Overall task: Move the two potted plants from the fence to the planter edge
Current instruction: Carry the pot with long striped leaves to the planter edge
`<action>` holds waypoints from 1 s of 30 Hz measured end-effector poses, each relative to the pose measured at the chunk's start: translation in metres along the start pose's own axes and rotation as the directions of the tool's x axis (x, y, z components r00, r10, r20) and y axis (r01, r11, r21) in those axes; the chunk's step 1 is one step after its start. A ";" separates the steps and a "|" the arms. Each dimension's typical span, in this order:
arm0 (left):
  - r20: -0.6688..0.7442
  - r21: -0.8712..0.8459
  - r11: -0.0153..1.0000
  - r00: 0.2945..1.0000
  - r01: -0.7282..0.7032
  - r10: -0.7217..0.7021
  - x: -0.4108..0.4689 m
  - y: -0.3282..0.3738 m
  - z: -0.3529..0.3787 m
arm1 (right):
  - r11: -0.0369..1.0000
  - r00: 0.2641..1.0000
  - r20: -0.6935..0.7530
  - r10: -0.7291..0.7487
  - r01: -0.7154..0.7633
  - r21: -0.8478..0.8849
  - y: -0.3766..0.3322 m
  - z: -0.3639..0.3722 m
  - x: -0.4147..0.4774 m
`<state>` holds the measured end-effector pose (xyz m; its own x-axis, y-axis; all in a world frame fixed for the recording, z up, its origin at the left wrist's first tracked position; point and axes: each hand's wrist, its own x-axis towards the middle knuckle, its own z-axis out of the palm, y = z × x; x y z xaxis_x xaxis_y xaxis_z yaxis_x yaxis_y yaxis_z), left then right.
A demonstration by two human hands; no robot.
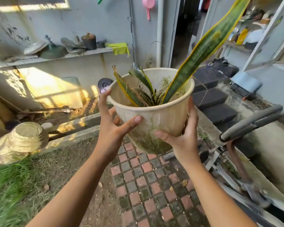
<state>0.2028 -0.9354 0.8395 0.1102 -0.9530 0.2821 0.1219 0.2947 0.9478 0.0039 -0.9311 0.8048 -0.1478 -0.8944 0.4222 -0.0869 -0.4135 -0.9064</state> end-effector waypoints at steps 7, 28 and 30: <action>-0.016 0.044 0.998 0.999 0.045 -0.044 0.125 -0.067 0.028 | 0.991 0.997 0.001 0.083 -0.083 0.101 0.089 0.004 0.120; 0.067 0.061 0.991 0.990 0.117 -0.121 0.507 -0.309 0.016 | 0.973 0.981 -0.029 0.192 -0.187 0.135 0.360 0.094 0.441; 0.077 0.062 0.985 0.984 0.158 -0.163 0.532 -0.351 0.016 | 0.974 0.978 -0.018 0.208 -0.205 0.097 0.405 0.096 0.459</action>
<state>0.2026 -1.5469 0.6596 0.0123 -0.9908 0.1344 0.0761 0.1350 0.9879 -0.0045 -1.5258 0.6301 -0.1798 -0.9577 0.2248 0.0417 -0.2358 -0.9709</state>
